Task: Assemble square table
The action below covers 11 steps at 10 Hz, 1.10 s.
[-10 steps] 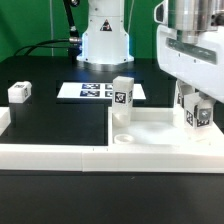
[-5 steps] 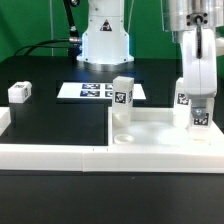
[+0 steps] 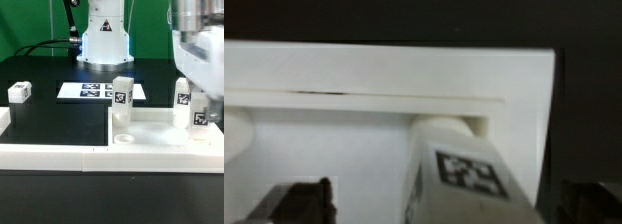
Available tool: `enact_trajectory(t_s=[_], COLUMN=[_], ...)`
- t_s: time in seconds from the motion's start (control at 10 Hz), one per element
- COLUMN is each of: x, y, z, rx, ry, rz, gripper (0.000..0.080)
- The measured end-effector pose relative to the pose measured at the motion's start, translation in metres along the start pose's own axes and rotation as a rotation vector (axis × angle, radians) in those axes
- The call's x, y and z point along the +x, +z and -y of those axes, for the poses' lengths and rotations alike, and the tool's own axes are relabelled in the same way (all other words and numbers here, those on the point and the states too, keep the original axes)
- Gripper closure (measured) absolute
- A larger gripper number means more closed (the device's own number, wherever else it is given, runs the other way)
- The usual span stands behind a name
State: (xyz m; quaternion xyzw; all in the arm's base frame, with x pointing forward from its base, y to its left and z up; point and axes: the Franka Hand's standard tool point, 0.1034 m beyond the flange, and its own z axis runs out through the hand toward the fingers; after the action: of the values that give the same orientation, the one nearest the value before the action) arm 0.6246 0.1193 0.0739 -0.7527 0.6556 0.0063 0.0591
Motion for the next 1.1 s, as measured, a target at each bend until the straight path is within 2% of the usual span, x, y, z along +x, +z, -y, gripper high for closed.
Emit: enact_trajectory(t_s=[0.3,0.6,0.7,1.1], x=[0.0015,-0.0021,-0.0033,0.0011], y=[0.0001,-0.0046,-0.0045,-0.0047], z=[-0.0001,0.0039,0.0025,0.0029], rx=[-0.001,-0.033,-0.054,-0.060], ry=[-0.205,-0.691,-0.833,-1.043], rz=[-0.003,-0.026,-0.032,-0.036], gripper=[0.0151,0.0150,0.0150,0.0150])
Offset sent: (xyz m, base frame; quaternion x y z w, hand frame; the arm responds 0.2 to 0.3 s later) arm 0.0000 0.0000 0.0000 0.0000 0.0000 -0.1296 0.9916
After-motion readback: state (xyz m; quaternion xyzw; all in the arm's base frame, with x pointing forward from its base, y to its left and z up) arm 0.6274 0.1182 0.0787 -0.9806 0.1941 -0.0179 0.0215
